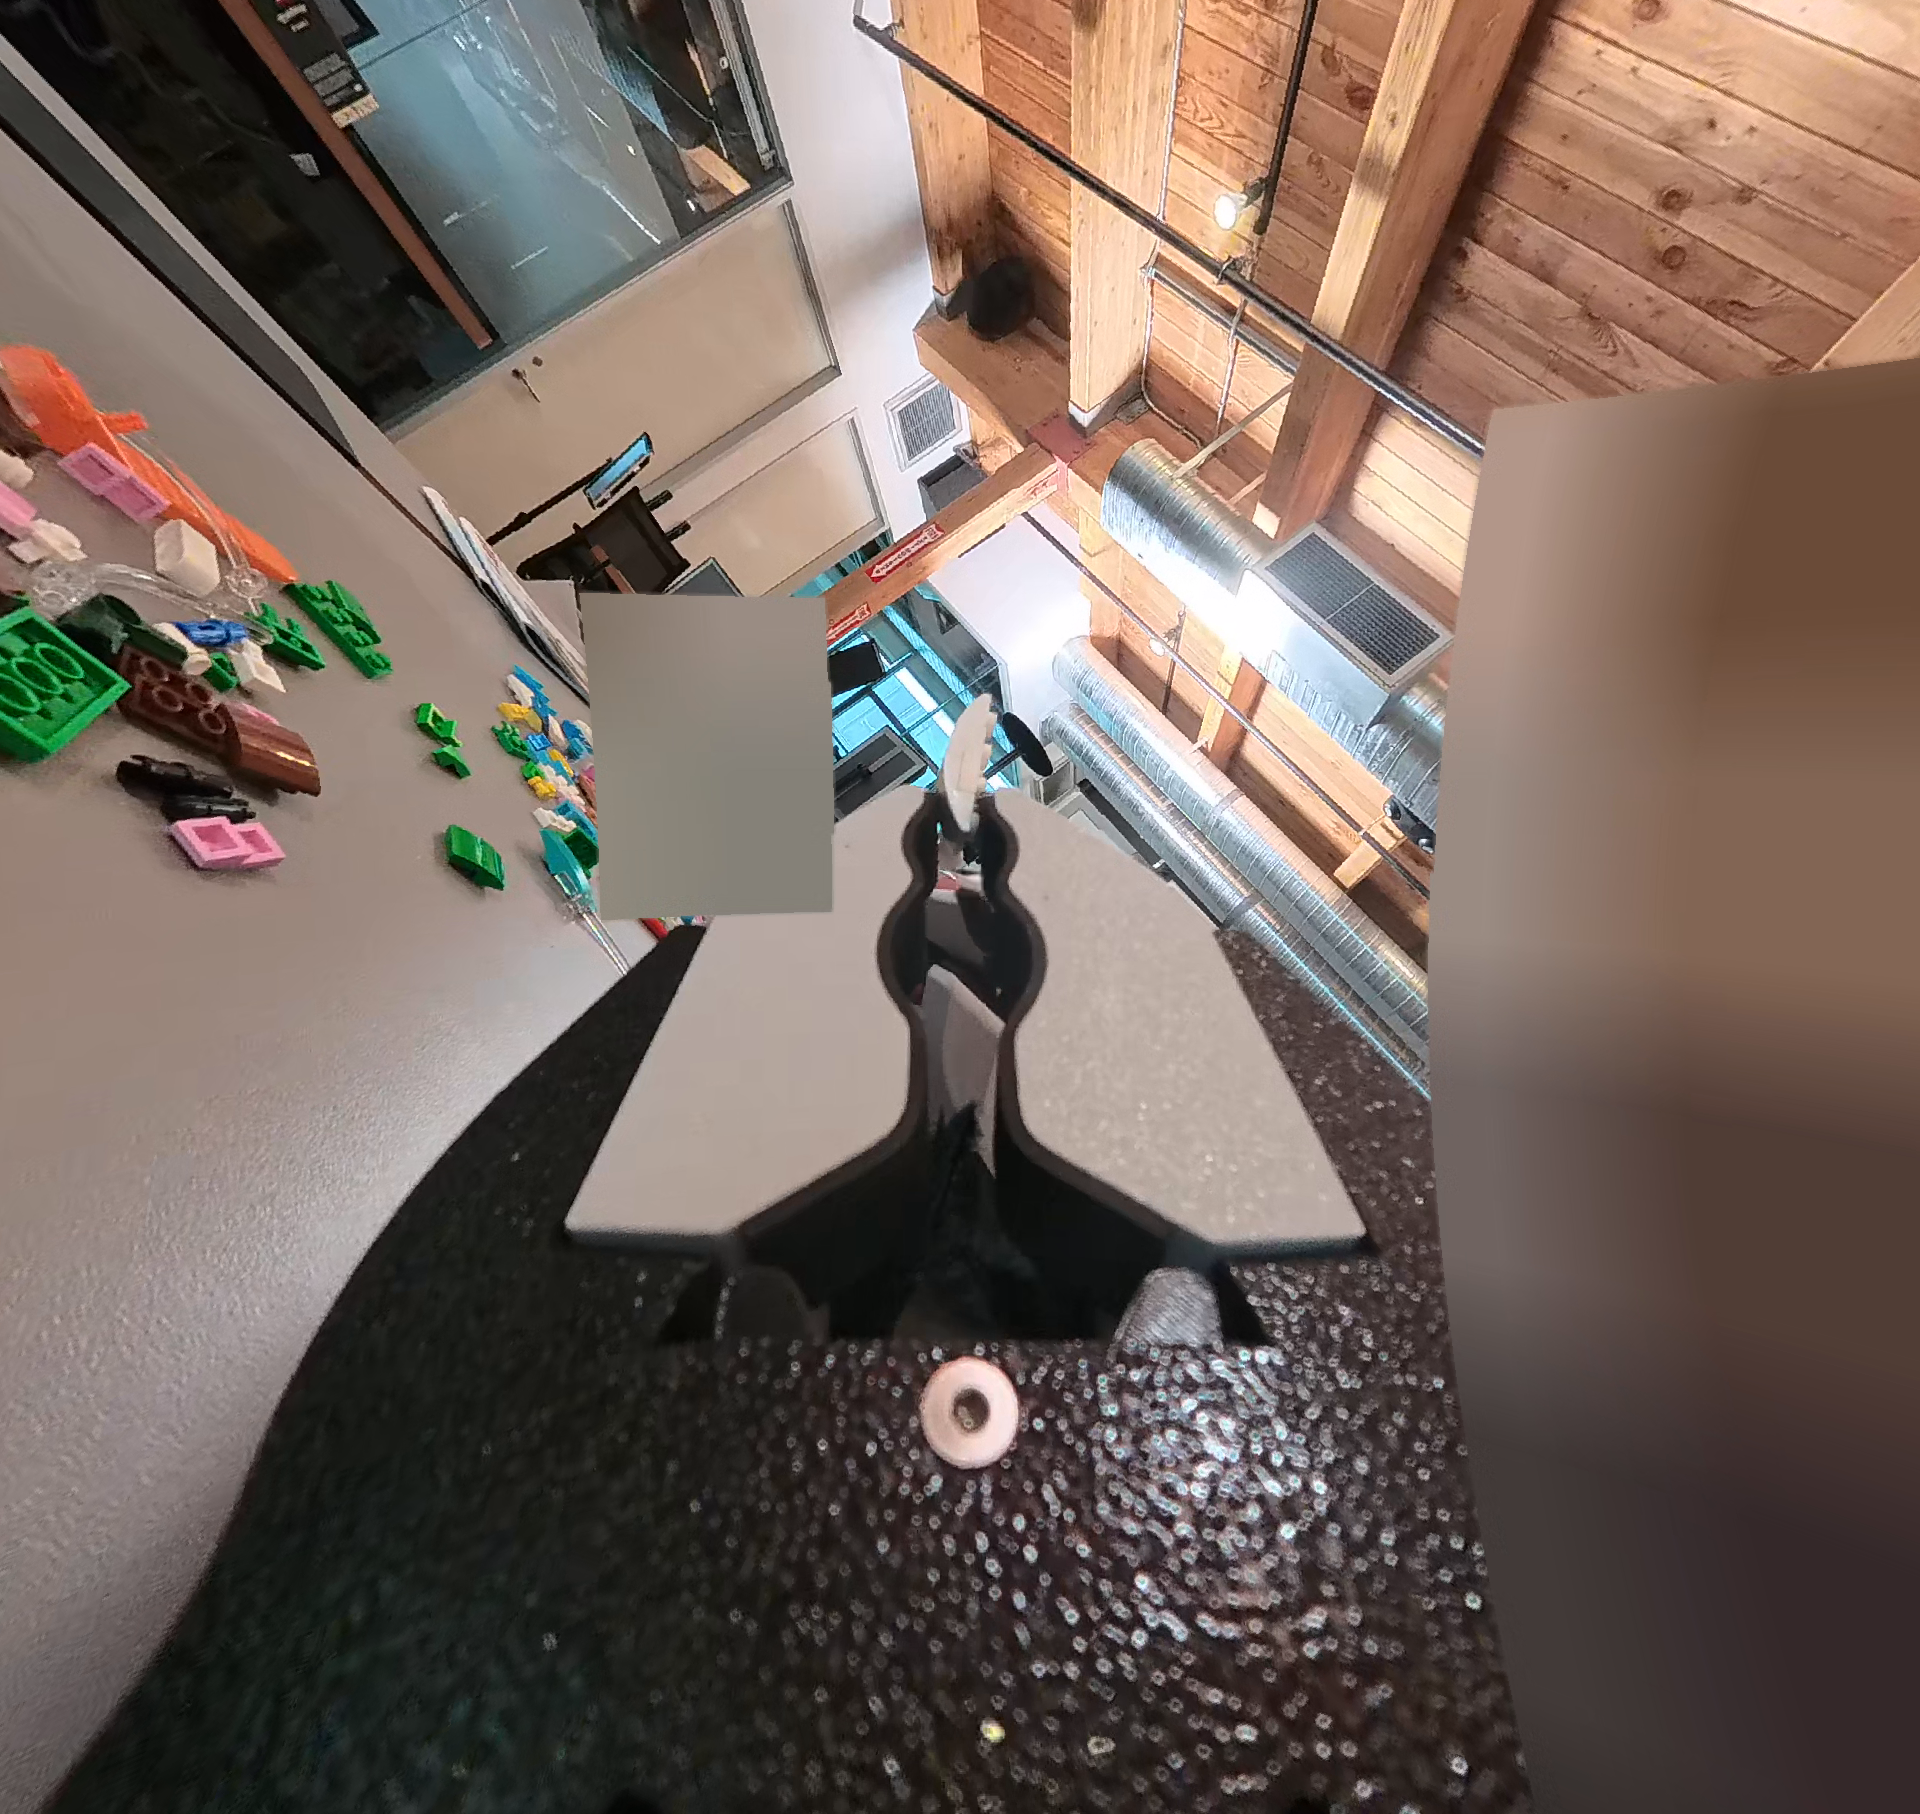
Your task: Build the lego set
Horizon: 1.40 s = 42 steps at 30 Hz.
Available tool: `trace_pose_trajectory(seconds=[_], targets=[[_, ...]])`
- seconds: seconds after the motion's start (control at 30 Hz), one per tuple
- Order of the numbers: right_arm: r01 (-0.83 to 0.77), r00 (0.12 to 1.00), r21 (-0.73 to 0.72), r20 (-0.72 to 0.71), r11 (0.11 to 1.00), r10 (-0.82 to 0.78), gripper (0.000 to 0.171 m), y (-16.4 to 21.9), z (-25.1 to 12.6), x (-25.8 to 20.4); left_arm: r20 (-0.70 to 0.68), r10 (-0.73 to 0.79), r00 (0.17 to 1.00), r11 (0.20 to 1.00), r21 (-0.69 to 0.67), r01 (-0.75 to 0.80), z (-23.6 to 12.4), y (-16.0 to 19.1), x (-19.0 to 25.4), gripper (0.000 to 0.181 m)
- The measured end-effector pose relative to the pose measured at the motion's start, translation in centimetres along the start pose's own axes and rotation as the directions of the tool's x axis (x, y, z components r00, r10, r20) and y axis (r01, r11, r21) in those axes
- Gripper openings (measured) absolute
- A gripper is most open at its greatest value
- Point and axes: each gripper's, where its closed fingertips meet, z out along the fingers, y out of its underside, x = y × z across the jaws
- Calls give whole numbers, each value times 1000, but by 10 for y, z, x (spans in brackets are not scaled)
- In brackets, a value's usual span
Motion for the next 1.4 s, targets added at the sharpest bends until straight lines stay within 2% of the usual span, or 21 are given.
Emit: trace_pose_trajectory(seconds=[0.07, 0.17, 0.27, 0.37, 0.43, 0.53, 0.77, 1.1, 1.4], targets=[[-73, 997, -10, 21, 997, 73, 15, 1, 2, 0, -4, 2, 1000, 1000, -6, -2, 0, 1, 1, 7], [-368, 923, -53, 96, 928, 372, 17, 4, 9, 1, -10, 2, 1000, 1000, -14, -3, 1, 2, 1, 7], [-696, 698, -73, 160, 714, 697, 18, 0, 14, 8, -14, 1, 1000, 1000, -13, -1, 1, 2, 2, 7], [-850, 491, -96, 211, 517, 846, 22, -1, 16, 8, -17, -1, 1000, 1000, -13, 1, 0, 2, 2, 6], [-882, 438, -81, 221, 464, 871, 24, 0, 16, 7, -20, -5, 1000, 1000, -10, 5, 0, 1, 2, 6], [-899, 421, -20, 242, 438, 874, 25, -4, 13, 11, -25, -11, 1000, 1000, -7, 10, 0, 1, 3, 6], [-908, 418, 78, 231, 412, 879, 24, 0, 6, 23, -29, -16, 999, 1000, -6, 15, 0, 1, 3, 6], [-900, 431, 48, 236, 433, 871, 24, 0, 8, 19, -27, -13, 1000, 1000, -7, 13, 0, 1, 3, 6], [-965, 254, 1, 262, 263, 931, 25, -1, 14, 16, -25, -11, 1000, 1000, -7, 11, 0, 1, 2, 6]])
